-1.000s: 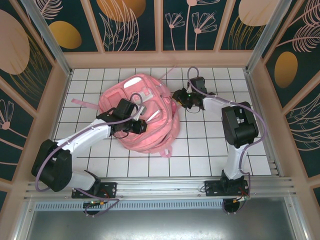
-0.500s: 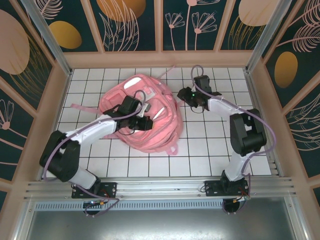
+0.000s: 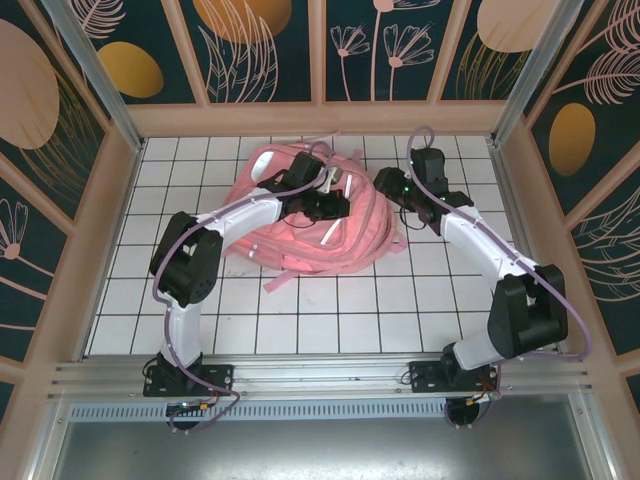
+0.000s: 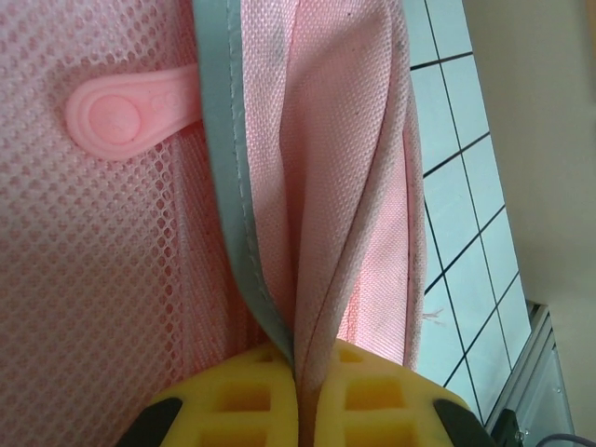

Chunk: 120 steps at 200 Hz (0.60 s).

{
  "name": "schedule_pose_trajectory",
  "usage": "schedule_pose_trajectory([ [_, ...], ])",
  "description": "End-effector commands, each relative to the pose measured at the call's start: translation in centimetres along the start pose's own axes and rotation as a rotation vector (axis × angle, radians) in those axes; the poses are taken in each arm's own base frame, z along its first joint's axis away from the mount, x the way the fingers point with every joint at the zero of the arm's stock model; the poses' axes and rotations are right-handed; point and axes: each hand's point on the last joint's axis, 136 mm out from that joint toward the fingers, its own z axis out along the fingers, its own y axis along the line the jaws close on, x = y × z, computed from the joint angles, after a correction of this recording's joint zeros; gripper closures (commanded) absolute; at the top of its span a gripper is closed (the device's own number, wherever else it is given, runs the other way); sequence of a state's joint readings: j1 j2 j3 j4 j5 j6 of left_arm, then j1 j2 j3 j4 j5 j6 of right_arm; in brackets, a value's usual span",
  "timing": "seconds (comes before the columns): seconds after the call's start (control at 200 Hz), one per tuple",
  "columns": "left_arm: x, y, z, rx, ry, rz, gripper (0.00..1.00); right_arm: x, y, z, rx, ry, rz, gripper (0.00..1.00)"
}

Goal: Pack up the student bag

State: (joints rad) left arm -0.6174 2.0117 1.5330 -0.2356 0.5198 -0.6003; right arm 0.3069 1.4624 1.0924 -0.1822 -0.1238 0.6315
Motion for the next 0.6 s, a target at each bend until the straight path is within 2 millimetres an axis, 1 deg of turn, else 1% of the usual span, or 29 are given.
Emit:
schedule_pose_trajectory([
  [0.0, 0.5, -1.9, -2.6, 0.045, -0.011, 0.046, 1.0, -0.6, -2.4, -1.2, 0.051, -0.02, 0.021, 0.53],
  [0.07, 3.3, -1.9, -3.8, 0.055, 0.029, 0.048, 1.0, -0.9, -2.8, -1.1, 0.044, -0.014, 0.03, 0.54],
  [0.14, 7.3, -1.2, -4.9, 0.005, 0.088, 0.079, 1.0, -0.8, -3.0, -0.7, 0.044, 0.003, 0.028, 0.53],
  [0.16, 8.5, -0.4, -4.9, -0.032, 0.107, 0.083, 1.0, -0.7, -3.1, -0.5, 0.046, 0.01, 0.03, 0.53],
  [0.165, 8.5, -0.7, -5.3, -0.032, 0.1, 0.094, 1.0, -0.7, -3.1, -0.4, 0.046, 0.011, 0.029, 0.53],
  [0.175, 8.9, -0.6, -5.6, -0.046, 0.102, 0.1, 1.0, -0.7, -3.2, -0.3, 0.046, 0.013, 0.029, 0.53],
  [0.18, 9.6, 0.0, -5.4, -0.062, 0.118, 0.092, 1.0, -0.7, -3.2, -0.3, 0.046, 0.014, 0.029, 0.53],
  [0.235, 12.2, 1.2, -6.6, -0.118, 0.151, 0.097, 1.0, -0.4, -3.4, 0.2, 0.045, 0.027, 0.033, 0.52],
  [0.285, 13.8, 2.3, -7.9, -0.158, 0.155, 0.083, 1.0, 0.0, -3.4, 0.7, 0.03, 0.048, 0.038, 0.51],
  [0.305, 14.2, 2.9, -8.4, -0.183, 0.152, 0.082, 0.94, 0.1, -3.5, 0.9, 0.024, 0.055, 0.042, 0.5],
  [0.33, 14.8, 3.5, -9.1, -0.21, 0.148, 0.078, 0.83, 0.4, -3.3, 1.2, 0.012, 0.067, 0.044, 0.49],
  [0.36, 14.9, 3.8, -9.9, -0.242, 0.131, 0.081, 0.72, 0.8, -3.3, 1.5, -0.003, 0.08, 0.047, 0.47],
  [0.37, 15.5, 4.5, -10.0, -0.262, 0.142, 0.077, 0.69, 0.8, -3.2, 1.5, -0.013, 0.083, 0.047, 0.46],
  [0.385, 15.8, 4.9, -10.3, -0.28, 0.143, 0.074, 0.63, 1.1, -3.1, 1.7, -0.022, 0.093, 0.045, 0.45],
  [0.445, 15.9, 5.6, -11.5, -0.336, 0.119, 0.067, 0.46, 1.9, -2.8, 2.5, -0.058, 0.13, 0.045, 0.41],
  [0.51, 14.9, 6.3, -12.7, -0.403, 0.059, 0.031, 0.28, 2.8, -2.4, 3.6, -0.095, 0.18, 0.031, 0.35],
  [0.556, 13.7, 7.5, -13.8, -0.481, -0.013, -0.023, 0.19, 3.3, -1.7, 4.5, -0.128, 0.217, 0.014, 0.32],
  [0.596, 12.8, 8.6, -15.0, -0.535, -0.071, -0.082, 0.15, 3.7, -0.6, 5.2, -0.17, 0.249, -0.009, 0.29],
])
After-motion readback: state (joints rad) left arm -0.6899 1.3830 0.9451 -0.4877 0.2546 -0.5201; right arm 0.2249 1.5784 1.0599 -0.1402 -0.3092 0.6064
